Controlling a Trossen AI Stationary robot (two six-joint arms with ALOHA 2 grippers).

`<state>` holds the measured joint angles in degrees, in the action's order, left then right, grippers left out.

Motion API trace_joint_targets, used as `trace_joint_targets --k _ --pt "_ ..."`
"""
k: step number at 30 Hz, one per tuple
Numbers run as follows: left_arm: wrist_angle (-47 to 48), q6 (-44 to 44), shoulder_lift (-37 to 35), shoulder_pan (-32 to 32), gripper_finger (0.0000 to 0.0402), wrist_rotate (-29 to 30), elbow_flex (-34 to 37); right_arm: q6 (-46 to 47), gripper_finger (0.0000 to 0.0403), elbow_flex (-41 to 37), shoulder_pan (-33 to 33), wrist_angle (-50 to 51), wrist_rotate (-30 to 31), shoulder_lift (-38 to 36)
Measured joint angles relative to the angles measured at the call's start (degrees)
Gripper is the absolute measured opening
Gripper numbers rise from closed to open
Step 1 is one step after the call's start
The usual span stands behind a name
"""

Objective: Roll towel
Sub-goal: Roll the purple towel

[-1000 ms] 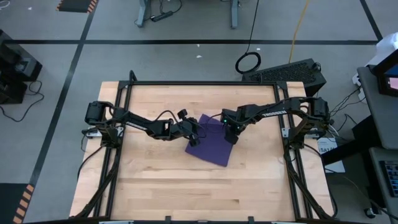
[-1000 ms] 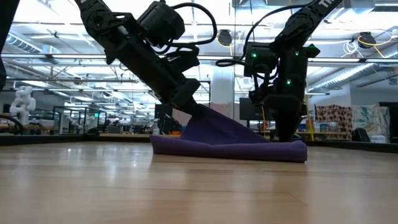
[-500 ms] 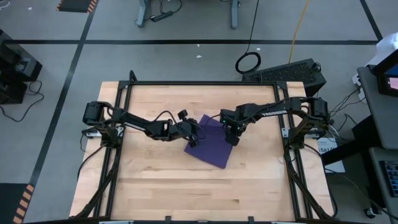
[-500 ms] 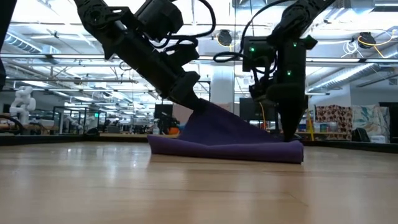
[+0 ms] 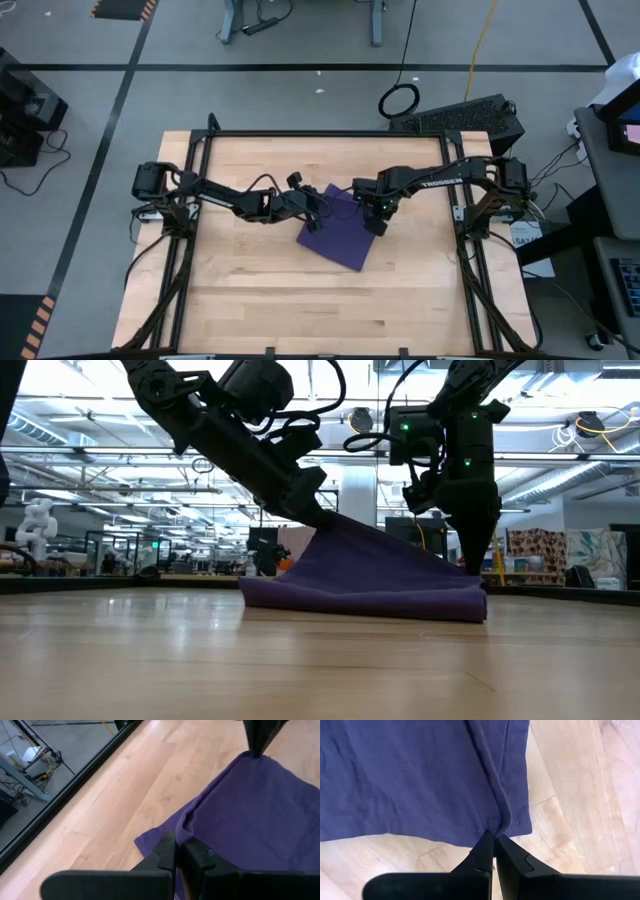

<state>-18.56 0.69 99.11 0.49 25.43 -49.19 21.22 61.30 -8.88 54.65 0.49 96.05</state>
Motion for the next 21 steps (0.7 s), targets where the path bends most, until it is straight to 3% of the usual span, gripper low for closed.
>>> trace_joint_targets --k 13,21 --pt "-2.0 -1.4 0.1 0.3 0.0015 -0.1 0.0 4.5 0.0003 3.9 3.2 6.4 1.6 0.0" --pt "-4.5 -1.1 5.0 1.4 0.0015 0.4 0.0 5.4 0.0003 2.5 2.9 5.6 4.2 0.0"
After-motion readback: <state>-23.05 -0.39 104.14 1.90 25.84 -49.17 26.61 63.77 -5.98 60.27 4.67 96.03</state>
